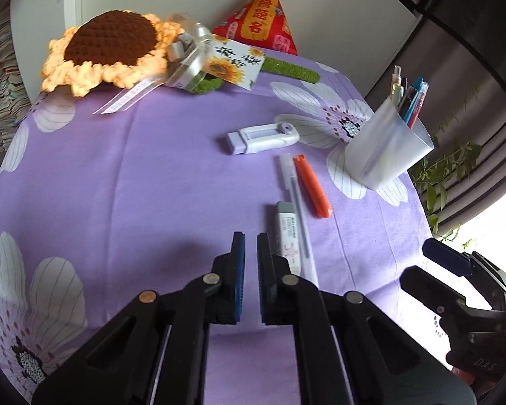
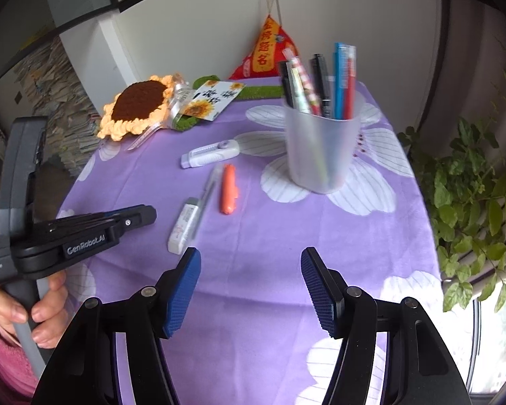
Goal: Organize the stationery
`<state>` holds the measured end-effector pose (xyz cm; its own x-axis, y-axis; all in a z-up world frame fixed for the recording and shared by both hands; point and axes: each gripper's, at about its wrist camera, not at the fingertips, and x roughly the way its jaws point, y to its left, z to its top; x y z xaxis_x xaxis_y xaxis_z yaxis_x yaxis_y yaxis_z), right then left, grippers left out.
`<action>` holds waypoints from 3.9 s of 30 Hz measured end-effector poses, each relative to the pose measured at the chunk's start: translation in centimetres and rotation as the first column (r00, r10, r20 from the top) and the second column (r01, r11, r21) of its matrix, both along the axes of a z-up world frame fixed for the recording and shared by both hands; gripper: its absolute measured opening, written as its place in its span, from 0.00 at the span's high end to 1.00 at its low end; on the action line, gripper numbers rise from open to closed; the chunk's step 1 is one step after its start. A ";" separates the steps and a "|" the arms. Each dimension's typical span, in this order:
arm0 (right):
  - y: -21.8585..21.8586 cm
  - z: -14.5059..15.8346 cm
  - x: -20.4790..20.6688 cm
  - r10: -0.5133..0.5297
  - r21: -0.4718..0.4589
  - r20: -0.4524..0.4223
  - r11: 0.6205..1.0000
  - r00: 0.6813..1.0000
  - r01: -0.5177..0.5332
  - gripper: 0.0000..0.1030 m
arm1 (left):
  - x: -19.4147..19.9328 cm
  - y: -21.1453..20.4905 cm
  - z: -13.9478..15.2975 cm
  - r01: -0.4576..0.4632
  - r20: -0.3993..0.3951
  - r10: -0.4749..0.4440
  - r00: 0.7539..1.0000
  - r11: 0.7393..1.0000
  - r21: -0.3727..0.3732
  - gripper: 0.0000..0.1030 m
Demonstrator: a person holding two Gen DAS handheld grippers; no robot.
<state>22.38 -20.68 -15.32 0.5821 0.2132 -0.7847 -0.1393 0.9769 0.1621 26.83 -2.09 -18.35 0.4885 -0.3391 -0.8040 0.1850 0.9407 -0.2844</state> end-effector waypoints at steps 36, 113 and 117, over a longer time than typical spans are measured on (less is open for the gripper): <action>1.4 -0.1 0.5 -0.017 -0.016 -0.024 1.000 1.000 0.017 0.39 | 1.0 -0.6 -1.4 -0.015 0.026 0.013 1.000 0.997 0.079 0.86; -1.0 12.1 5.8 -0.113 0.076 0.240 0.992 0.964 0.097 0.87 | -4.6 0.0 4.1 0.027 0.106 -0.028 0.994 1.000 0.010 0.86; -4.6 13.7 8.3 -0.225 0.131 0.309 0.972 0.924 0.193 0.87 | -5.1 -0.5 4.6 0.023 0.112 -0.026 0.993 0.999 0.022 0.86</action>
<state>30.67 -25.33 -1.58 0.8378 0.1241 -0.5316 0.0068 0.9713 0.2376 21.69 -2.55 -13.80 0.5675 -0.3358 -0.7518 0.2377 0.9410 -0.2409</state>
